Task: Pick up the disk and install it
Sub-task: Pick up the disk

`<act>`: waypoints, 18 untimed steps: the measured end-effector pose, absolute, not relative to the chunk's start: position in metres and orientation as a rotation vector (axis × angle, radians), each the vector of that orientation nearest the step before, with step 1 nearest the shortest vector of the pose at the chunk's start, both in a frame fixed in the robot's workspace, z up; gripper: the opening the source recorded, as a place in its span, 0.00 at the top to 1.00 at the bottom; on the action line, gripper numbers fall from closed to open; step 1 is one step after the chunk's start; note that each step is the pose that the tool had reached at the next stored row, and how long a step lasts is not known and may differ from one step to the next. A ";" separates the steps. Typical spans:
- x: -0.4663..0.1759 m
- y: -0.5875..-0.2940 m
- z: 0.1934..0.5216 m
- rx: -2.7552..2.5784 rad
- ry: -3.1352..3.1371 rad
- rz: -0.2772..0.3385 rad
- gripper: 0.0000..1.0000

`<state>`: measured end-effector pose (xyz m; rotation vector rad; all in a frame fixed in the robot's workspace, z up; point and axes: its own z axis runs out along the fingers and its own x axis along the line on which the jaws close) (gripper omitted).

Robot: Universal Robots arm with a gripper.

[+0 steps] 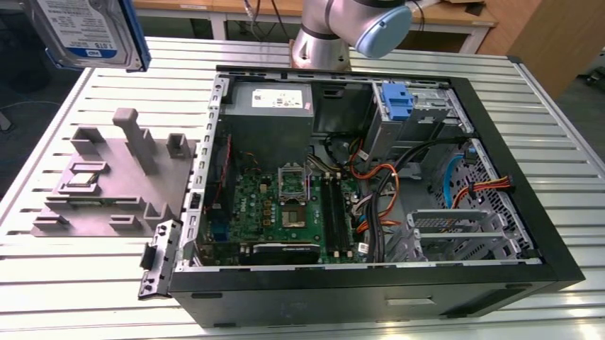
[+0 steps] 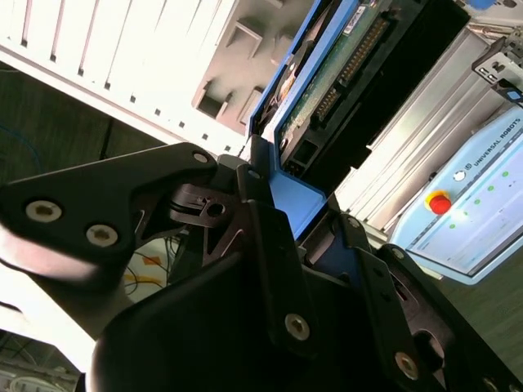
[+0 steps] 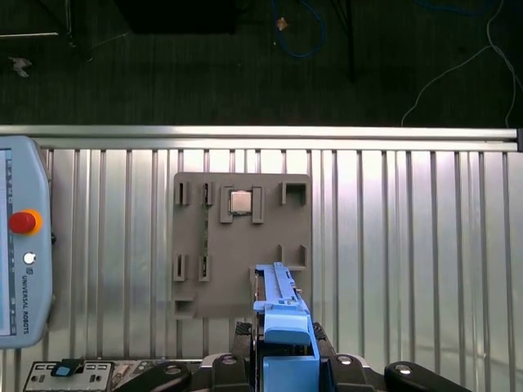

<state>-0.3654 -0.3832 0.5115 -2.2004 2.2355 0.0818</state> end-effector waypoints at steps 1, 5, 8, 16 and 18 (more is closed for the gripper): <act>-0.365 -0.383 0.512 -2.200 2.236 0.082 0.63; -0.365 -0.383 0.511 -2.200 2.235 0.082 0.63; -0.365 -0.383 0.512 -2.200 2.236 0.082 0.63; -0.365 -0.383 0.512 -2.201 2.235 0.082 0.63; -0.363 -0.383 0.511 -2.201 2.235 0.082 0.63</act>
